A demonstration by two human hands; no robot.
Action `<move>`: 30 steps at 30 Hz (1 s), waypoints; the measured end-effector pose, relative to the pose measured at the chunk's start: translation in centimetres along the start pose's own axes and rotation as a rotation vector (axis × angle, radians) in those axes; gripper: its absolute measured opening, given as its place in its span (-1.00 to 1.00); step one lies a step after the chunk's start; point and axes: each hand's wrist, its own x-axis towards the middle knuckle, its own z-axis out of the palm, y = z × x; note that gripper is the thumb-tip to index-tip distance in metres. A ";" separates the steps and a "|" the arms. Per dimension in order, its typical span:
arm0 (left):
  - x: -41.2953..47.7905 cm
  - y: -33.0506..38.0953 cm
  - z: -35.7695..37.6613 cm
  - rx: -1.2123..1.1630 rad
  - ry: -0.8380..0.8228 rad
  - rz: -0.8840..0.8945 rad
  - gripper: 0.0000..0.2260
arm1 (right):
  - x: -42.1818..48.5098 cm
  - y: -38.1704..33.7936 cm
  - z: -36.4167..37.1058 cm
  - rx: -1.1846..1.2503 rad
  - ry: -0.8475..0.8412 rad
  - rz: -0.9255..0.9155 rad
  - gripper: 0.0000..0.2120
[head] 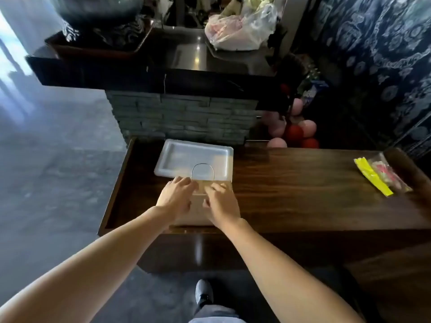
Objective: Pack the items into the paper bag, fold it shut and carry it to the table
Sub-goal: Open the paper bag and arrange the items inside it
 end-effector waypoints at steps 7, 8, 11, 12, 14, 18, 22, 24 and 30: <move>1.7 -2.6 2.5 -0.140 -0.077 -0.187 -0.81 | 3.3 3.2 2.2 0.032 -0.241 -0.086 -0.77; 1.4 -2.9 2.7 -0.185 -0.060 -0.213 -0.82 | 3.5 3.9 2.3 0.049 -0.268 -0.091 -0.77; 0.9 -4.3 3.7 -0.314 0.003 -0.240 -0.82 | 4.0 5.8 2.1 0.137 -0.299 -0.081 -0.80; 0.8 -4.9 4.0 -0.348 0.024 -0.238 -0.83 | 4.1 6.6 2.0 0.157 -0.303 -0.069 -0.81; 0.5 -5.8 4.4 -0.426 0.050 -0.292 -0.85 | 3.9 8.4 2.2 0.188 -0.287 -0.012 -0.83; 0.5 -7.0 4.5 -0.694 -0.031 -0.594 -0.80 | 2.6 10.3 2.6 0.338 -0.212 0.256 -0.84; 1.0 -6.9 3.9 -1.080 -0.124 -0.766 -0.65 | 2.3 9.8 2.5 0.716 -0.220 0.536 -0.75; 1.3 -6.2 3.5 -1.214 -0.084 -0.804 -0.48 | 2.2 9.1 2.2 0.916 -0.179 0.688 -0.66; 1.8 -5.5 3.1 -1.422 -0.098 -0.903 -0.34 | 2.9 8.0 2.1 1.025 -0.109 0.959 -0.49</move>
